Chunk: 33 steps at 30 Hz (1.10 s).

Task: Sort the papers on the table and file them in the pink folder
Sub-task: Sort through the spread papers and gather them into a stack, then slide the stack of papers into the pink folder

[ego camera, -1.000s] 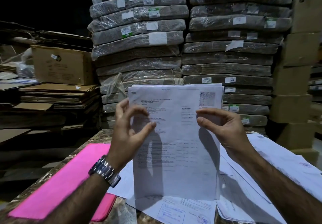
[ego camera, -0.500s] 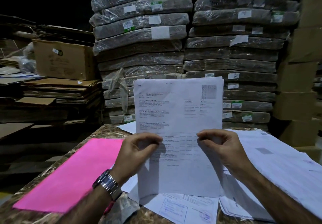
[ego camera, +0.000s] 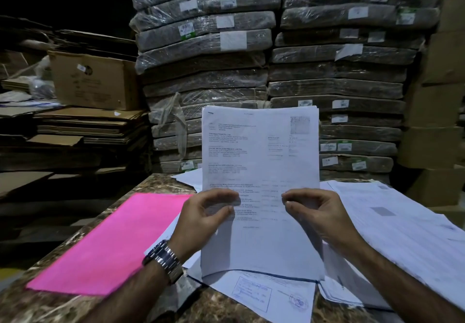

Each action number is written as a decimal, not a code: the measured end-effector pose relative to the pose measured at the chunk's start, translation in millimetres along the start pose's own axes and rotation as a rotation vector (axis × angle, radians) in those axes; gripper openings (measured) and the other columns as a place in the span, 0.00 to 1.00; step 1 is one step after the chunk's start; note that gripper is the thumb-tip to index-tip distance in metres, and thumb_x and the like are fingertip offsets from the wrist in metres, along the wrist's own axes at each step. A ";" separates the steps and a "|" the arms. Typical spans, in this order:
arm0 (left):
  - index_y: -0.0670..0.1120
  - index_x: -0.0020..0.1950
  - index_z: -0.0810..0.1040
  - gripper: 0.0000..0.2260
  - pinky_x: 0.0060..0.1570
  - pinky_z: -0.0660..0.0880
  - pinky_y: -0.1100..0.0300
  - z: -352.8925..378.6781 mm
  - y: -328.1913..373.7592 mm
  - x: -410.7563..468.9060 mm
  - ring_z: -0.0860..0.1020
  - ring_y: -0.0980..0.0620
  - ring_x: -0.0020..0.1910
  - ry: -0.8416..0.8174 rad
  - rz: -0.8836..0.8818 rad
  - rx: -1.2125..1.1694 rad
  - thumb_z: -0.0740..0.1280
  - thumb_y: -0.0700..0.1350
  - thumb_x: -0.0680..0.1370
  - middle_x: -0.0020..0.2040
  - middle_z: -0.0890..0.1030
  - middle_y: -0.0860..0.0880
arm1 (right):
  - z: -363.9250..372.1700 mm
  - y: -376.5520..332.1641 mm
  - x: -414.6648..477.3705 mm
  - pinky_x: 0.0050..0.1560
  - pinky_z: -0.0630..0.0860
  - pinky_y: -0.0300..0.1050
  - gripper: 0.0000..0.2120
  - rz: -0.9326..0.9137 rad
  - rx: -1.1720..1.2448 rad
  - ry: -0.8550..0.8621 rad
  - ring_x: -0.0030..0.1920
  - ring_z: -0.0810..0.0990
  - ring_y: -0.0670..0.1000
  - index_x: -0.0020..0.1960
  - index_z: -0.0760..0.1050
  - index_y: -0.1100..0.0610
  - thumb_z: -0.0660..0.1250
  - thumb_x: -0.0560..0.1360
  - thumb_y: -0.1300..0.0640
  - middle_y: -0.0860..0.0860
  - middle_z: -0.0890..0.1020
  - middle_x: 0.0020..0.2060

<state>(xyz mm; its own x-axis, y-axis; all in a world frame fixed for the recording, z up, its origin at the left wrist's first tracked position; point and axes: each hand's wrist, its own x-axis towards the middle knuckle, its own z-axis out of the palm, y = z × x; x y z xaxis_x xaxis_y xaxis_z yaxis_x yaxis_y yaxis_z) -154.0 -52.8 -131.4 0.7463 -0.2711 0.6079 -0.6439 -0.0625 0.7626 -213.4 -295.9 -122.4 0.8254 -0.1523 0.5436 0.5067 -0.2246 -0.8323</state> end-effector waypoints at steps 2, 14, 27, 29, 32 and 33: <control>0.46 0.51 0.83 0.11 0.53 0.77 0.62 -4.2 -1.3 4.2 0.82 0.56 0.53 -0.038 -0.033 0.044 0.71 0.33 0.72 0.50 0.85 0.52 | 1.7 1.8 5.4 0.48 0.80 0.36 0.11 0.043 -0.006 -0.012 0.47 0.85 0.45 0.44 0.85 0.54 0.73 0.69 0.69 0.48 0.87 0.43; 0.47 0.63 0.72 0.21 0.49 0.77 0.57 -78.0 -36.0 -13.6 0.79 0.53 0.46 -0.226 -0.432 0.844 0.71 0.53 0.73 0.51 0.81 0.50 | 24.0 38.9 5.9 0.32 0.79 0.32 0.10 0.475 -0.019 -0.008 0.44 0.83 0.49 0.50 0.83 0.55 0.71 0.72 0.67 0.46 0.83 0.47; 0.43 0.58 0.71 0.26 0.45 0.70 0.61 -77.5 -13.6 -42.7 0.72 0.50 0.47 -0.463 -0.603 1.272 0.71 0.60 0.71 0.50 0.73 0.48 | 25.4 40.6 1.3 0.37 0.81 0.39 0.10 0.526 -0.024 0.023 0.48 0.83 0.53 0.54 0.82 0.55 0.70 0.74 0.64 0.50 0.83 0.51; 0.42 0.60 0.69 0.27 0.47 0.71 0.61 -76.2 -13.1 -45.7 0.73 0.50 0.50 -0.428 -0.615 1.278 0.71 0.58 0.71 0.52 0.73 0.48 | 24.7 39.9 -0.3 0.36 0.80 0.39 0.10 0.525 -0.019 0.022 0.48 0.83 0.53 0.54 0.82 0.55 0.70 0.74 0.65 0.50 0.83 0.51; 0.43 0.61 0.66 0.29 0.49 0.72 0.59 -82.5 -13.5 -48.3 0.74 0.48 0.54 -0.396 -0.624 1.240 0.72 0.59 0.70 0.57 0.72 0.46 | 25.4 39.8 -1.1 0.31 0.79 0.34 0.11 0.520 -0.007 0.004 0.46 0.83 0.51 0.54 0.82 0.56 0.70 0.74 0.65 0.49 0.82 0.49; 0.43 0.60 0.66 0.29 0.47 0.71 0.60 -86.3 -11.8 -48.0 0.73 0.49 0.52 -0.417 -0.628 1.229 0.71 0.60 0.70 0.56 0.72 0.47 | 26.2 39.8 -1.5 0.30 0.78 0.33 0.11 0.521 0.000 -0.001 0.46 0.83 0.51 0.54 0.82 0.56 0.70 0.74 0.66 0.48 0.82 0.48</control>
<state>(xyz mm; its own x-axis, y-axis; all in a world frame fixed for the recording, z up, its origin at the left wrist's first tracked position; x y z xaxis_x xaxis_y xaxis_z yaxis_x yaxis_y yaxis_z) -167.6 43.8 -150.5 0.9911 -0.1312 -0.0219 -0.1292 -0.9888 0.0742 -188.0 -279.4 -159.2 0.9683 -0.2432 0.0570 0.0285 -0.1192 -0.9925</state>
